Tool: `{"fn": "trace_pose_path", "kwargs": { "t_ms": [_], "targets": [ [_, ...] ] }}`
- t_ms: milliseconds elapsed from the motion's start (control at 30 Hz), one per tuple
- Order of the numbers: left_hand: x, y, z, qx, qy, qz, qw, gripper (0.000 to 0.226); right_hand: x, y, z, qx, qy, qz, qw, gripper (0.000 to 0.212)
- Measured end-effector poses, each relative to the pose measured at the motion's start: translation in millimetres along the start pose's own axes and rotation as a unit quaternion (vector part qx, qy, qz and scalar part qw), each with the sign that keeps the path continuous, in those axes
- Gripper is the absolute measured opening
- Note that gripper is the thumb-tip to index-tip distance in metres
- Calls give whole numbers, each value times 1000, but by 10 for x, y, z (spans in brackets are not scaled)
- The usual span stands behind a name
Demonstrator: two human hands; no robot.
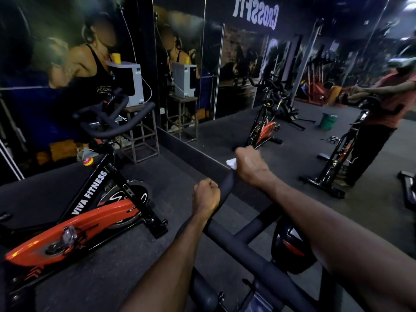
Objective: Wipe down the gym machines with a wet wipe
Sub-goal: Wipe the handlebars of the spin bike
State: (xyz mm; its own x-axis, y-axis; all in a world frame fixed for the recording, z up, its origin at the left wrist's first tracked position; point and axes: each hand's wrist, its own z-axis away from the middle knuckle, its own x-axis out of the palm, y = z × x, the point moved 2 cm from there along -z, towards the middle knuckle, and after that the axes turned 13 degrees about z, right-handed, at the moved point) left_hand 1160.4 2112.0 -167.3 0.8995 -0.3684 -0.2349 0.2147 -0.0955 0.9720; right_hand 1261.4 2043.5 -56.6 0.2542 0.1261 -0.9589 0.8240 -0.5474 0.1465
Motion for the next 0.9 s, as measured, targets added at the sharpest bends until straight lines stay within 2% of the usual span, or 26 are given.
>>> {"fn": "trace_pose_path", "kwargs": {
  "t_ms": [100,233,333,467,600,767,833,900],
  "targets": [
    [-32,-21,-27,4,12,31,999,27,-2,71,-9,47,18,-28,998,21],
    [-35,-87,-104,15,38,72,997,25,191,-293,200,-23,-85,-50,995,24],
    [-75,-97,-73,26,76,98,992,25,205,-291,213,-20,-139,-70,988,28],
    [-115,-106,-63,39,128,126,983,26,212,-220,268,41,-58,-56,996,30],
    [-127,-113,-74,32,116,149,981,25,528,-547,655,-13,-136,-79,987,22],
    [-104,-186,-123,22,79,211,974,22,662,-525,764,-8,-197,-137,971,25],
    [-98,-227,-151,8,62,254,965,24,624,-454,703,13,-196,-187,963,18],
    [-151,-154,-112,-6,68,293,954,17,549,-389,638,83,-140,-273,948,8]
  ]
}}
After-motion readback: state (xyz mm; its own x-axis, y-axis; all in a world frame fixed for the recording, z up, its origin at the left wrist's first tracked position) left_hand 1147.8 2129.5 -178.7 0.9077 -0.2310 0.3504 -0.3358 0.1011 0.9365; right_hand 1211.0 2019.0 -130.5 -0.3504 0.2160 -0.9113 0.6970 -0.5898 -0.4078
